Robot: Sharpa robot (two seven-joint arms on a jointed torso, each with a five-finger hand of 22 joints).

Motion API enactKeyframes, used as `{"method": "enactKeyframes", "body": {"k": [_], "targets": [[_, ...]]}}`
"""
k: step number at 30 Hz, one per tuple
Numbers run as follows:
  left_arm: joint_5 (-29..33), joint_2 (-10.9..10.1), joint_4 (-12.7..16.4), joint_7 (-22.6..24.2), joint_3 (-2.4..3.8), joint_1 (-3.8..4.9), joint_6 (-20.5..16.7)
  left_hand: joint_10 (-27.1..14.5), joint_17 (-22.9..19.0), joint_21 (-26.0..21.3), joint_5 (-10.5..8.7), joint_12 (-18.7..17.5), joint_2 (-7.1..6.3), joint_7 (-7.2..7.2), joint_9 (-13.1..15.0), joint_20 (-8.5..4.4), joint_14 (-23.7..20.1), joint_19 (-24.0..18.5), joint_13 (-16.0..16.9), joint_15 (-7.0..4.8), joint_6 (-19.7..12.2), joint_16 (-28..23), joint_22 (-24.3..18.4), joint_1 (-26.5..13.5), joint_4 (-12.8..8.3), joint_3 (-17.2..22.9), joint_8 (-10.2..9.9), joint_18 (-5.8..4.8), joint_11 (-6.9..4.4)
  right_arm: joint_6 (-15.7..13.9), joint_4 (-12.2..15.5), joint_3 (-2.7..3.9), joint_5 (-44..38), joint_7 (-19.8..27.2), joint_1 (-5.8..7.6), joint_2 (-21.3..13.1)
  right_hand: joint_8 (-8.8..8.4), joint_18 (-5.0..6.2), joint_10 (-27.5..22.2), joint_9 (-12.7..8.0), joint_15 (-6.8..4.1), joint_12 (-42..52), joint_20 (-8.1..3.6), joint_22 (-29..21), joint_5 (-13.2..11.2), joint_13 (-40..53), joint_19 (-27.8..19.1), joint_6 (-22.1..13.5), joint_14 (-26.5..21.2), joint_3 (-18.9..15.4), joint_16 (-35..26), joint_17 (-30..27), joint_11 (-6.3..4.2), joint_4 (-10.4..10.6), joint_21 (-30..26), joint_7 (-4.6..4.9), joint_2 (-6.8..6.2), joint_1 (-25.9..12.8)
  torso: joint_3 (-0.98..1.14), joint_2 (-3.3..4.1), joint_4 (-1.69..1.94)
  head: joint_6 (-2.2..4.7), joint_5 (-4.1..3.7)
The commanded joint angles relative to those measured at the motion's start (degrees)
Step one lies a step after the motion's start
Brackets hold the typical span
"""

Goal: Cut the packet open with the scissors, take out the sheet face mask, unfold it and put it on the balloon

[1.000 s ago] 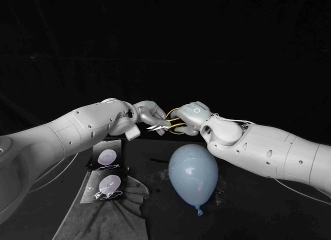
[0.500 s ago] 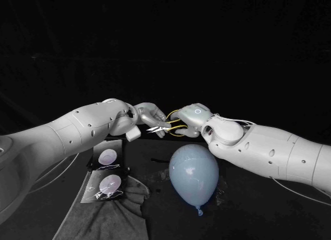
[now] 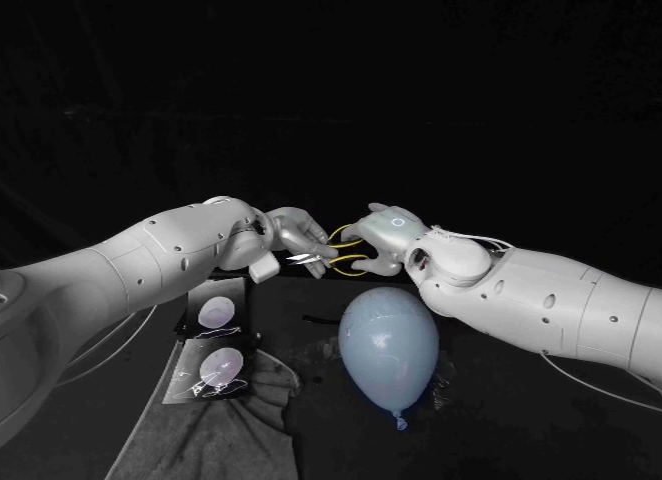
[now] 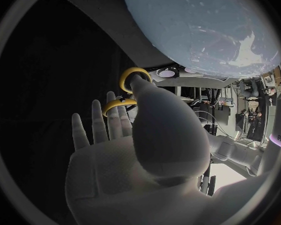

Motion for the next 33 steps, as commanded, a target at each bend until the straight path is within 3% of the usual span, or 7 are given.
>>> {"method": "enactKeyframes", "body": {"k": [1, 5, 6, 12, 22, 26, 33], "targets": [[1.07, -0.02, 0.03, -2.32, 0.05, 0.06, -0.36, 1.38, 0.13, 0.27, 0.18, 0.19, 0.56, 0.14, 0.22, -0.14, 0.38, -0.17, 0.05, -0.08, -0.15, 0.23, 0.07, -0.24, -1.85, 2.32, 0.17, 1.03, -1.09, 0.74, 0.07, 0.04, 0.85, 1.96, 0.08, -0.09, 0.15, -0.47, 0.22, -0.18, -0.39, -0.05, 0.01, -0.73, -0.24, 0.05, -1.61, 0.09, 2.27, 0.5, 0.54, 0.49, 0.56, -0.14, -0.25, 0.23, 0.75, -0.02, 0.01, -0.02, 0.04, 0.03, 0.08], [1.11, 0.05, 0.1, -3.65, 0.03, 0.07, -0.01, 1.43, 0.21, 0.36, 0.17, 0.19, 0.5, 0.12, 0.37, -0.16, 0.4, -0.2, 0.06, -0.09, -0.17, 0.23, 0.12, -0.38, -1.99, 2.49, 0.23, 1.03, -1.11, 1.07, 0.25, 0.04, -2.9, 1.71, 0.08, -0.01, 0.25, -0.47, 0.53, -0.55, 0.34, -0.06, 0.07, -1.96, -0.23, 0.04, -4.46, 0.24, 4.37, 1.85, 0.81, 0.66, 0.44, -1.21, -0.48, 0.12, 0.52, 1.0, 0.02, 0.04, -0.01, 0.0, 0.06], [1.1, 0.08, 0.11, -3.91, 0.03, 0.07, 0.02, 1.45, 0.24, 0.38, 0.17, 0.19, 0.49, 0.12, 0.41, -0.16, 0.41, -0.21, 0.06, -0.1, -0.17, 0.23, 0.13, -0.43, -2.03, 2.53, 0.25, 1.03, -1.11, 1.24, 0.27, 0.04, -3.34, 1.59, 0.08, 0.01, 0.26, -0.5, 0.63, -0.68, 0.59, -0.07, 0.08, -2.21, -0.24, 0.03, -5.05, 0.29, 3.32, 1.86, 0.45, 0.28, -0.35, -1.21, -0.52, -0.59, -0.02, 0.85, 0.01, 0.04, 0.0, -0.06, 0.06], [0.9, 0.43, 0.15, -6.8, 0.02, 0.09, 0.0, 1.56, 0.44, 0.6, 0.17, 0.18, 0.35, 0.08, 0.76, -0.2, 0.49, -0.26, 0.07, -0.15, -0.22, 0.24, 0.27, -0.76, -2.4, 2.9, 0.37, 1.03, -1.16, 3.11, 0.61, 0.04, -4.9, 0.94, 0.08, 0.05, -0.03, -0.53, -0.3, -1.76, 1.34, -0.19, 0.17, -2.61, -0.2, -0.01, -5.85, -0.82, -0.76, -0.29, -0.65, -1.04, -0.7, -0.72, -0.52, -1.2, -2.73, 0.54, 0.05, 0.07, 0.06, -0.2, 0.13], [1.13, 0.59, -0.05, -9.58, 0.01, 0.1, -1.07, 1.68, 0.67, 0.91, 0.17, 0.17, 0.22, 0.06, 1.17, -0.28, 0.57, -0.31, 0.07, -0.19, -0.28, 0.22, 0.46, -1.15, -2.86, 3.39, 0.49, 1.03, -1.19, 1.03, 1.82, 0.05, -1.43, 3.29, 0.08, -0.61, 0.2, -0.56, -0.41, -1.89, 2.32, -0.04, 0.19, -2.81, -0.19, 0.05, -6.21, -0.2, -1.17, -0.62, -0.69, -1.32, -0.76, -0.34, -0.54, -1.19, -2.26, 1.56, 0.0, -0.03, 0.0, -0.21, 0.4], [1.21, 0.49, -0.1, -9.83, 0.01, 0.1, -1.61, 1.68, 0.67, 0.91, 0.17, 0.17, 0.22, 0.06, 1.17, -0.28, 0.57, -0.31, 0.07, -0.19, -0.28, 0.22, 0.46, -1.15, -2.86, 3.39, 0.49, 1.03, -1.19, -2.14, 2.83, 0.11, 1.59, 5.88, 0.1, -1.45, 0.83, -0.47, 1.65, -2.1, 3.18, 0.4, 0.17, -2.39, -0.18, 0.2, -5.03, 1.24, 3.43, 0.22, 0.37, -0.37, 0.25, -0.61, -0.16, -0.2, -1.6, 2.63, -0.01, -0.01, 0.0, -0.2, 0.45], [1.43, -0.09, -0.09, -9.73, 0.0, 0.11, -2.87, 1.73, 0.77, 1.04, 0.17, 0.17, 0.19, 0.06, 1.34, -0.3, 0.6, -0.34, 0.07, -0.19, -0.3, 0.21, 0.53, -1.38, -2.99, 3.57, 0.54, 1.02, -1.19, -10.87, 4.81, 0.39, 11.83, 14.07, 0.23, -3.84, 1.53, -0.37, 6.09, -3.07, 5.02, 0.31, 0.07, -1.29, -0.11, 0.06, -1.35, 3.88, 12.51, 3.1, 2.43, 1.04, 3.44, -1.82, 1.04, 2.9, -0.91, 3.66, -0.03, -0.03, -0.02, -0.24, 0.62]]}}
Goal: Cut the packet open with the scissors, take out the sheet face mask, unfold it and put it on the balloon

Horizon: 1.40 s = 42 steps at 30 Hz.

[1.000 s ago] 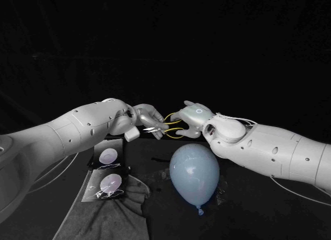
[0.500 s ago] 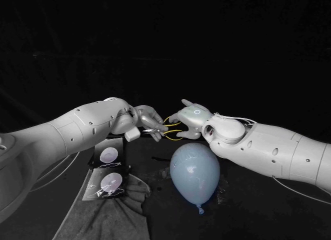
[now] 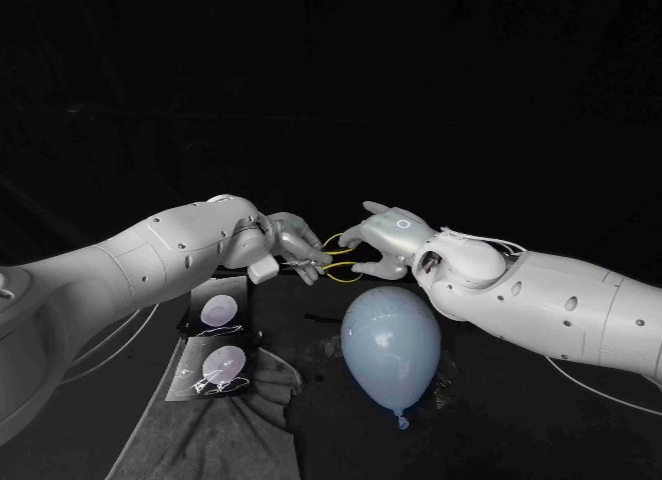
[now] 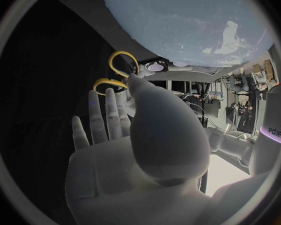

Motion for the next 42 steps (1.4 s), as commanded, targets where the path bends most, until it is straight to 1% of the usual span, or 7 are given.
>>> {"method": "enactKeyframes", "body": {"k": [1, 4, 8, 12, 14, 20, 42], "targets": [[0.86, -0.2, 0.05, -0.36, 0.07, 0.1, -1.61, 1.56, 0.11, 0.41, 0.16, 0.2, 0.4, 0.15, 0.23, -0.09, 0.34, -0.12, 0.07, -0.12, -0.02, 0.21, 0.09, -0.07, -3.23, 3.51, 0.19, 1.07, -0.99, -9.04, 0.81, 0.2, 10.79, 9.1, 0.17, -1.01, 0.44, -0.35, 0.75, -0.29, 0.28, -0.16, -0.01, 0.1, -0.11, -0.12, 0.55, 0.59, 0.92, 0.97, 0.17, -0.04, 0.67, -0.28, 0.36, 0.96, 0.25, 0.72, -0.02, 0.0, -0.01, -0.01, 0.15], [0.89, -0.49, 0.11, -0.25, 0.07, 0.1, -2.03, 1.56, 0.11, 0.41, 0.16, 0.2, 0.4, 0.15, 0.23, -0.09, 0.34, -0.12, 0.07, -0.12, -0.02, 0.21, 0.09, -0.07, -3.23, 3.51, 0.19, 1.07, -0.99, -11.5, 1.44, 0.43, 15.57, 12.29, 0.22, -2.02, 0.22, -0.04, 0.93, -0.96, 1.09, -0.51, -0.1, 1.03, -0.06, -0.19, 3.59, 0.84, 2.08, 2.31, 0.27, -0.2, 1.72, -1.05, 1.32, 2.04, 0.27, 0.91, 0.0, 0.0, -0.01, 0.02, 0.29], [1.0, -1.13, 0.4, 0.47, 0.08, 0.09, -3.04, 1.56, 0.11, 0.41, 0.16, 0.2, 0.4, 0.15, 0.23, -0.09, 0.34, -0.12, 0.07, -0.12, -0.02, 0.21, 0.09, -0.07, -3.23, 3.51, 0.19, 1.07, -0.99, -12.51, 1.53, 0.8, 21.76, 14.84, 0.4, -3.35, 0.09, 6.49, 2.37, -2.54, 2.15, -0.55, -0.66, 7.19, 0.16, -0.21, 28.63, 2.24, 7.86, 6.03, 1.86, -0.21, 4.1, -2.89, 10.81, 4.17, 0.06, 0.32, 0.01, -0.01, -0.04, 0.14, 0.33], [2.49, -2.01, 0.95, 2.51, 0.1, 0.09, -3.81, 1.58, 0.16, 0.48, 0.17, 0.2, 0.38, 0.15, 0.32, -0.1, 0.36, -0.13, 0.07, -0.13, -0.03, 0.21, 0.14, -0.2, -3.29, 3.6, 0.22, 1.07, -1.0, -11.18, 0.59, 0.97, 25.9, 14.71, 0.64, -4.03, 0.01, 6.68, 3.23, -3.44, 0.02, -0.38, -3.0, 8.32, 0.08, -0.14, 38.67, 3.0, 13.01, 7.04, 3.64, 0.17, 8.23, -4.02, 15.15, 4.19, 0.03, -0.96, 0.0, -0.02, -0.09, 0.17, 0.43], [3.62, -2.64, 1.5, 4.16, 0.11, 0.09, -4.07, 1.58, 0.17, 0.49, 0.17, 0.19, 0.38, 0.15, 0.34, -0.1, 0.36, -0.14, 0.07, -0.12, -0.03, 0.21, 0.14, -0.23, -3.29, 3.62, 0.22, 1.06, -0.99, -10.28, -0.15, 1.02, 28.03, 14.11, 0.75, -4.23, 0.09, 6.64, 5.91, -4.04, -1.75, -0.14, -4.91, 9.08, 0.18, -0.09, 43.92, 3.9, 19.07, 7.27, 6.22, 1.45, 7.29, -5.03, 17.62, 7.37, 0.18, -1.59, 0.01, -0.02, -0.12, 0.25, 0.45], [6.29, -4.97, 4.55, 9.16, 0.14, 0.07, -6.91, 1.51, 0.26, 0.58, 0.17, 0.13, 0.37, 0.17, 0.52, -0.08, 0.3, -0.25, 0.04, -0.08, -0.12, 0.15, 0.2, -0.6, -3.29, 3.81, 0.23, 1.03, -0.95, -3.8, -2.97, 1.09, 36.4, 10.14, 0.94, -3.99, 0.75, 6.6, 12.06, -5.03, -5.31, -0.07, -8.79, 12.99, 0.12, 0.25, 54.12, 6.51, 32.99, 6.06, 14.86, 8.24, 5.42, -4.99, 25.3, 7.64, -0.82, -4.76, 0.03, -0.02, 0.02, 0.7, 0.17], [14.83, -6.7, 8.58, 20.8, -0.25, -2.26, -16.66, 1.15, 0.47, 0.59, 0.16, 0.02, 0.52, 0.19, 0.94, 0.06, -0.14, -0.88, -0.02, 0.07, -0.44, -0.16, 0.26, -1.17, -3.45, 4.4, 0.18, 0.92, -0.85, 7.58, -7.5, 1.09, 57.29, 7.1, 1.13, -0.07, -0.25, 5.14, 4.22, -9.0, 2.46, -0.53, -1.9, 5.04, 0.25, -0.19, 34.7, 3.45, 6.13, -7.81, 0.15, 4.76, 10.24, -1.27, 9.73, 11.37, 2.07, -7.75, -0.01, 0.02, -0.03, 1.6, -0.74]]}}
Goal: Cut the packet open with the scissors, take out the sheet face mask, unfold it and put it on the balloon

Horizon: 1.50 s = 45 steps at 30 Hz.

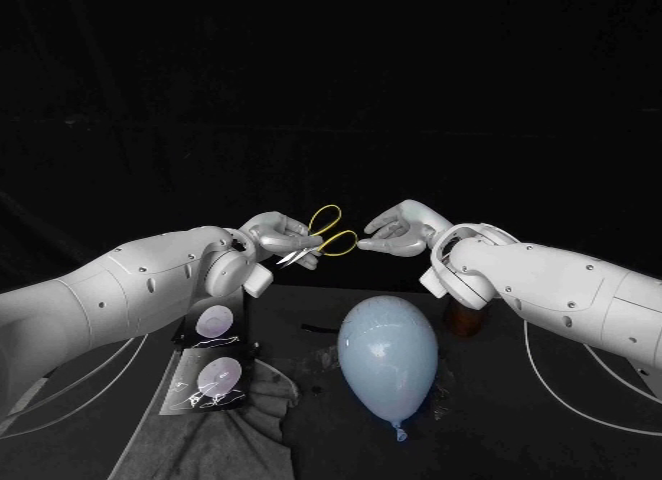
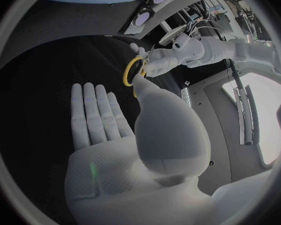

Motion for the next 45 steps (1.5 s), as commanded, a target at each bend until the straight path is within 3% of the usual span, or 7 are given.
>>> {"method": "enactKeyframes", "body": {"k": [1, 25, 31, 34, 35, 37, 45], "targets": [[1.23, 0.26, -0.06, 2.59, 0.05, -0.07, -2.33, 0.85, 0.06, 0.38, 0.17, 0.32, 0.67, 0.27, 0.08, 0.06, -0.2, -0.47, 0.0, -0.07, -0.15, -0.16, 0.07, 0.04, -1.71, 2.16, 0.2, 0.88, -0.55, 1.82, 0.74, 0.04, 6.18, 0.78, 0.05, -0.25, -0.02, 0.65, -0.35, -0.19, 0.08, -0.25, 0.22, -0.31, 0.07, -0.04, -0.54, -0.52, -0.47, -0.84, -0.29, -0.43, 0.13, 0.21, -0.51, 2.58, 0.63, 0.08, 0.05, -0.07, -0.06, -0.12, 0.04], [0.89, -0.19, 2.37, 3.51, 0.07, -0.29, -3.92, 0.81, 0.12, 0.39, 0.16, 0.34, 0.67, 0.29, 0.18, 0.09, -0.25, -0.61, 0.01, -0.06, -0.18, -0.2, 0.09, -0.04, -1.8, 2.22, 0.21, 0.86, -0.54, 2.83, -1.69, -0.17, 5.0, 0.93, -0.09, 2.56, -0.11, 1.25, -1.66, -1.02, 0.48, -0.33, 1.14, -1.05, 0.02, -0.08, -1.06, -1.15, -1.16, -2.36, -1.02, -2.01, 0.61, 0.04, -1.57, 3.09, 2.72, 1.77, 0.0, -0.07, 0.05, -0.13, -0.14], [1.13, -0.38, 3.04, 3.72, 0.09, -0.29, -3.65, 0.82, 0.14, 0.39, 0.16, 0.34, 0.69, 0.3, 0.21, 0.1, -0.25, -0.64, 0.01, -0.05, -0.18, -0.2, 0.09, -0.06, -1.81, 2.23, 0.22, 0.86, -0.54, 2.74, -1.45, -0.19, 4.61, 1.16, -0.12, 2.85, 0.18, 1.54, -1.41, -1.28, 0.35, -0.16, 1.3, -1.24, -0.28, -0.01, -0.81, -0.84, -0.7, -1.8, -0.86, -2.54, 0.46, -0.81, -1.73, 2.93, 4.3, 3.53, 0.04, -0.06, 0.0, -0.29, -0.11], [1.12, -0.36, 3.24, 3.71, 0.09, -0.29, -3.39, 0.82, 0.14, 0.39, 0.16, 0.34, 0.69, 0.3, 0.21, 0.1, -0.25, -0.64, 0.01, -0.05, -0.18, -0.2, 0.09, -0.06, -1.81, 2.23, 0.22, 0.86, -0.54, 1.69, -1.22, -0.19, 5.22, 2.1, -0.13, 2.83, 1.85, 2.11, 1.01, -0.9, -0.89, 0.64, 0.95, -1.19, -0.27, 0.22, 0.1, 2.05, 2.67, 0.26, 0.97, -2.2, -1.07, -1.92, -1.45, 1.08, 6.48, 5.95, 0.05, -0.08, -0.01, -0.27, -0.08], [1.0, -0.34, 3.28, 3.68, 0.09, -0.29, -3.29, 0.81, 0.15, 0.39, 0.16, 0.35, 0.7, 0.31, 0.22, 0.11, -0.25, -0.66, 0.01, -0.05, -0.19, -0.21, 0.1, -0.08, -1.82, 2.24, 0.22, 0.85, -0.53, 1.02, -1.12, -0.19, 5.65, 2.63, -0.13, 2.79, 2.71, 2.3, 3.42, -0.77, -1.89, 1.4, 0.37, -1.0, -0.33, 0.29, 1.13, 3.77, 5.19, 2.49, 2.31, -1.8, -2.09, -2.04, -0.96, 0.12, 8.38, 7.18, 0.07, -0.1, -0.03, -0.27, -0.06], [0.52, -0.3, 3.33, 3.64, 0.09, -0.29, -3.13, 0.8, 0.16, 0.39, 0.16, 0.34, 0.7, 0.3, 0.24, 0.12, -0.27, -0.7, 0.01, -0.04, -0.21, -0.22, 0.1, -0.1, -1.84, 2.25, 0.22, 0.85, -0.52, -0.7, -0.88, -0.19, 6.53, 3.76, -0.13, 2.68, 4.28, 2.27, 7.69, -0.35, -3.46, 2.23, -0.9, -0.62, -0.15, 0.31, 2.73, 6.71, 8.73, 7.54, 4.08, -1.13, -3.9, -2.95, -0.11, -1.55, 9.87, 9.22, 0.09, -0.11, -0.04, -0.31, -0.04], [-1.37, -0.3, 3.63, 4.04, 0.08, -0.28, -3.11, 0.51, 0.26, 0.41, 0.16, 0.28, 0.67, 0.28, 0.44, 0.2, -0.54, -1.03, -0.03, 0.04, -0.45, -0.39, 0.14, -0.24, -2.06, 2.33, 0.15, 0.8, -0.47, -4.05, -0.34, -0.18, 8.76, 5.04, -0.13, 2.62, 7.96, 1.98, 16.45, 2.72, -5.81, 2.26, -3.35, 2.24, -0.34, 0.9, 5.56, 10.74, 14.26, 18.5, 6.17, 1.08, -6.46, -7.8, 3.96, -3.85, 8.08, 7.35, 0.13, -0.09, -0.03, -0.32, -0.1]]}}
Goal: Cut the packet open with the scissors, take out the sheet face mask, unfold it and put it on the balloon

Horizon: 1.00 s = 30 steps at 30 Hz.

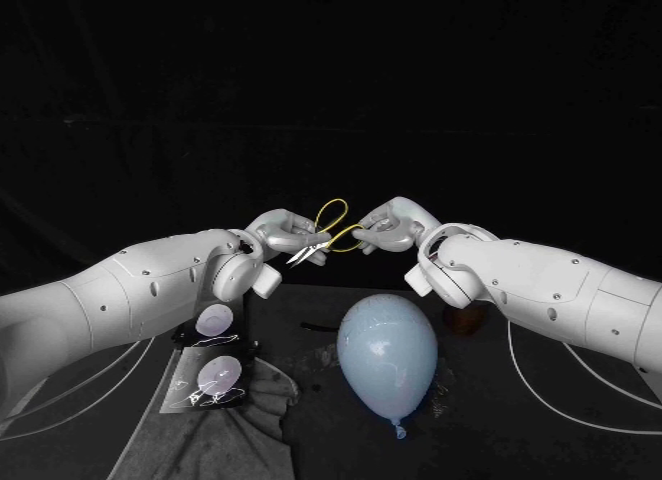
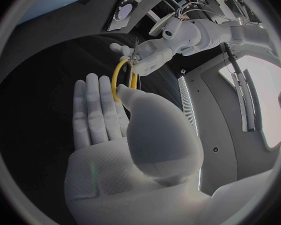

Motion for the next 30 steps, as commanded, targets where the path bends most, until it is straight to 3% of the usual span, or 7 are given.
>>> {"method": "enactKeyframes", "body": {"k": [1, 13, 17, 20, 23, 26, 30], "targets": [[-1.69, 0.06, 0.21, 1.11, 0.05, 0.05, 0.17, 0.53, 0.09, 0.19, 0.16, 0.34, 0.57, 0.28, 0.07, 0.0, -0.44, -0.41, 0.03, -0.07, -0.26, -0.39, 0.1, -0.18, -2.03, 2.36, 0.24, 0.36, -0.46, -2.85, 0.47, 0.05, 1.59, 2.67, 0.04, 0.08, 1.25, 0.17, 2.78, 1.26, -0.49, -0.3, -0.56, 1.17, 0.16, 0.29, 0.37, 1.01, 1.34, 2.53, 0.5, 0.67, -1.28, -1.71, 1.42, -0.7, -0.28, -1.0, 0.01, 0.01, 0.0, -0.01, -0.06], [-6.03, 0.54, 0.7, 2.2, 0.04, 0.06, -1.92, -0.95, 0.3, 0.23, 0.15, 0.24, -0.36, 0.62, 0.53, 0.28, -1.68, -1.48, -0.08, 0.4, -1.19, -1.2, 0.22, -0.79, -2.61, 2.22, -0.14, 0.3, -0.05, -6.07, 1.31, 0.06, 1.39, -0.25, 0.04, 0.04, 3.65, -0.22, 6.21, 5.84, -1.19, -1.56, -1.5, 6.87, 0.16, 1.4, -2.34, 0.88, 2.83, 6.66, 0.51, 3.18, -2.07, -6.66, 7.3, -1.39, -0.2, -5.82, -0.03, -0.05, 0.0, -0.16, -0.2], [-6.71, 0.68, 0.63, 2.26, 0.03, 0.06, -4.36, -5.08, -0.03, -1.5, 0.13, 0.12, -3.11, 2.08, 0.26, 1.52, -5.31, -4.72, -0.23, 1.94, -3.41, -3.13, -0.58, -2.44, -2.21, 0.87, -1.62, -0.5, 1.43, -7.68, 1.44, 0.07, 0.53, -2.11, 0.05, 0.04, 4.17, -0.29, 6.85, 7.3, -1.37, -1.8, -1.7, 9.06, 0.13, 1.84, -3.64, 0.74, 3.2, 7.27, 0.48, 3.96, -2.25, -7.9, 9.43, -1.57, -0.02, -6.88, -0.03, -0.02, -0.01, -0.1, -0.26], [-7.2, 0.84, 0.37, 2.42, 0.01, 0.06, -6.64, -11.62, -1.08, -5.25, 0.33, 0.11, -8.17, 3.55, -1.21, 3.6, -11.64, -10.56, -0.34, 4.42, -8.67, -6.09, -2.38, -6.54, 0.26, -2.69, -5.09, -2.43, 3.58, -8.97, 1.41, 0.07, -1.18, -3.57, 0.06, 0.07, 4.43, -0.44, 7.29, 8.05, -1.43, -1.86, -1.69, 10.02, 0.14, 2.07, -5.26, 0.77, 3.57, 7.63, 0.55, 4.4, -2.39, -8.5, 10.03, -1.69, -0.09, -7.4, -0.01, -0.02, 0.02, -0.1, -0.3], [-7.69, 0.96, 0.07, 2.32, 0.0, 0.06, -8.45, -16.71, -2.02, -8.42, 0.11, 0.31, -9.35, 3.76, -2.15, 4.52, -17.14, -15.15, -0.19, 6.1, -11.65, -7.69, -3.85, -6.64, 1.34, -6.49, -7.04, -3.54, 5.07, -10.14, 1.26, 0.08, -2.49, -4.73, 0.06, 0.13, 4.59, -0.45, 7.54, 8.69, -1.49, -1.98, -1.65, 11.02, 0.14, 2.25, -6.4, 0.73, 3.76, 8.01, 0.53, 4.79, -2.46, -8.97, 10.78, -1.76, -0.1, -7.87, -0.04, 0.02, 0.01, -0.07, -0.39], [-7.94, 1.03, -0.19, 2.11, 0.0, 0.07, -9.77, -19.47, -2.83, -11.32, 0.25, 0.58, -8.39, 3.88, -2.79, 4.55, -20.94, -23.29, -0.09, 7.32, -13.22, -8.32, -4.47, -5.26, 2.48, -12.14, -8.11, -5.13, 6.16, -11.07, 0.99, 0.08, -4.41, -5.71, 0.06, 0.17, 4.71, -0.35, 7.73, 9.22, -1.53, -2.09, -1.73, 12.2, 0.1, 2.37, -6.65, 0.69, 3.93, 8.1, 0.52, 5.11, -2.63, -9.5, 12.02, -1.79, -0.22, -8.16, -0.07, 0.04, -0.04, -0.02, -0.51], [-8.13, 1.08, -0.55, 1.96, -0.01, 0.07, -11.19, -21.65, -3.65, -12.29, 0.15, 0.75, -5.42, 3.87, -3.57, 4.58, -23.54, -25.3, -0.06, 8.0, -13.81, -7.4, -4.45, -1.16, 4.46, -23.19, -8.76, -5.67, 6.96, -12.16, 0.53, 0.08, -6.6, -6.65, 0.05, 0.28, 4.89, -0.39, 8.1, 10.08, -1.82, -2.24, -2.09, 14.96, 0.01, 2.47, -6.69, 0.66, 4.19, 8.05, 0.43, 5.6, -2.67, -10.11, 15.16, -1.92, -0.05, -8.62, -0.04, 0.04, 0.0, -0.02, -0.59]]}}
